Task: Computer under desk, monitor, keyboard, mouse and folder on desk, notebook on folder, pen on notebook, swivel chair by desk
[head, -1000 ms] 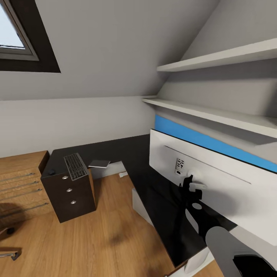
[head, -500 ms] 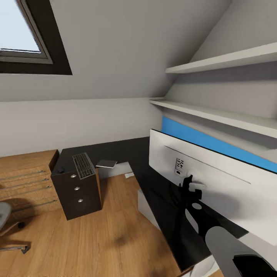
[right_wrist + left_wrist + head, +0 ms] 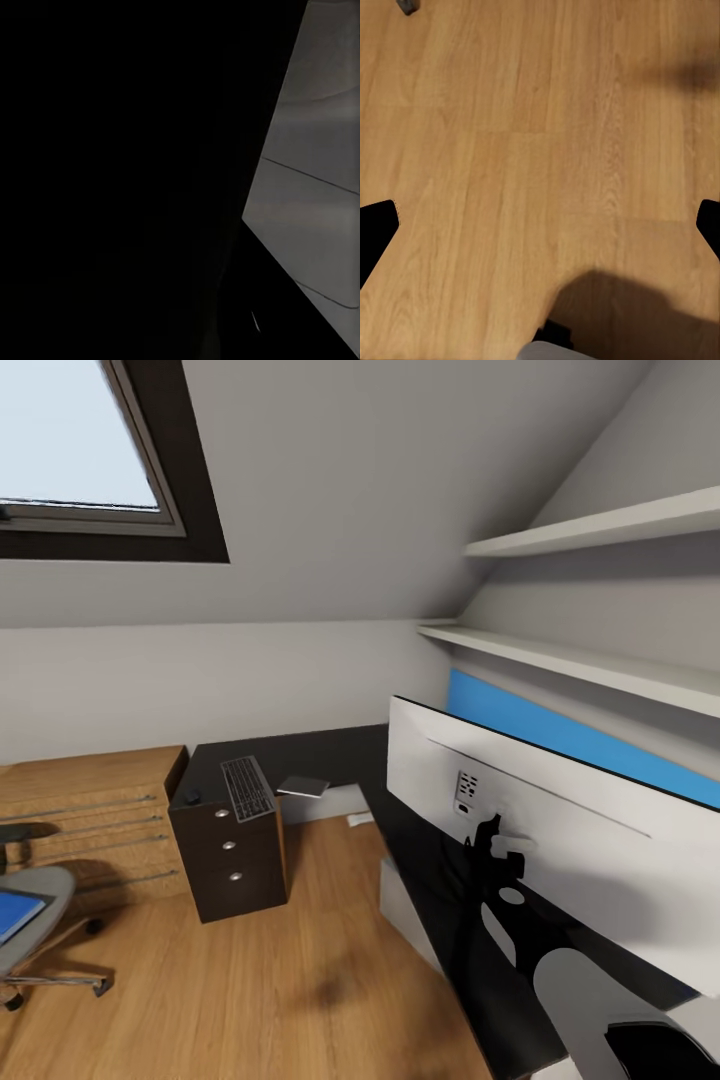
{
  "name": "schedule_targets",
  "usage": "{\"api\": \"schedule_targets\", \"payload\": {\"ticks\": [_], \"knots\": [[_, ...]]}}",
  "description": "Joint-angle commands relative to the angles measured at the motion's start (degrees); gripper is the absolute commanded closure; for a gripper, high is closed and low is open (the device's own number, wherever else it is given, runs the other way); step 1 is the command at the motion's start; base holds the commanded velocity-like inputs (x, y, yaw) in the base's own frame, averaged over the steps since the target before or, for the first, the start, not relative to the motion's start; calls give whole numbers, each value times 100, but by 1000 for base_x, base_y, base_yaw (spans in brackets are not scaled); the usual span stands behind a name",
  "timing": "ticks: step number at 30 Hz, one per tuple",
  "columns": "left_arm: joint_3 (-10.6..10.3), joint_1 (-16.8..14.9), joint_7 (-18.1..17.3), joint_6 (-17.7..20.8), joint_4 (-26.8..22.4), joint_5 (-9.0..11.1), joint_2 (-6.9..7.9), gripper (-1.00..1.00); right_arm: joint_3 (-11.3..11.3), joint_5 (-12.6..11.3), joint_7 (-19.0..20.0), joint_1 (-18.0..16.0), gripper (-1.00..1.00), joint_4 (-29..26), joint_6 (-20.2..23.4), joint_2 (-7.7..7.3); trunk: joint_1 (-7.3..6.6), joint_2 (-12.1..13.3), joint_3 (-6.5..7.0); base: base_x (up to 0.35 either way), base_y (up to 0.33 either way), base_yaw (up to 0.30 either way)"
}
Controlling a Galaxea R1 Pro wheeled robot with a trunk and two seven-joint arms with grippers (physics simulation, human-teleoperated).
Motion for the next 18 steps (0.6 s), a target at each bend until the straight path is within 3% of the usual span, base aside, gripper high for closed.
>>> {"api": "schedule_targets", "payload": {"ticks": [1,18], "knots": [[10,-5,-11,-28,4,47,-4,-100,41,-4,-24,-10,100,-7,-23,-3,1,-8,-2,0,0,194],[10,-5,-11,-34,4,38,-4,-100,43,-3,77,-10,100,-7,-22,-3,1,-8,102,0,0,194]]}}
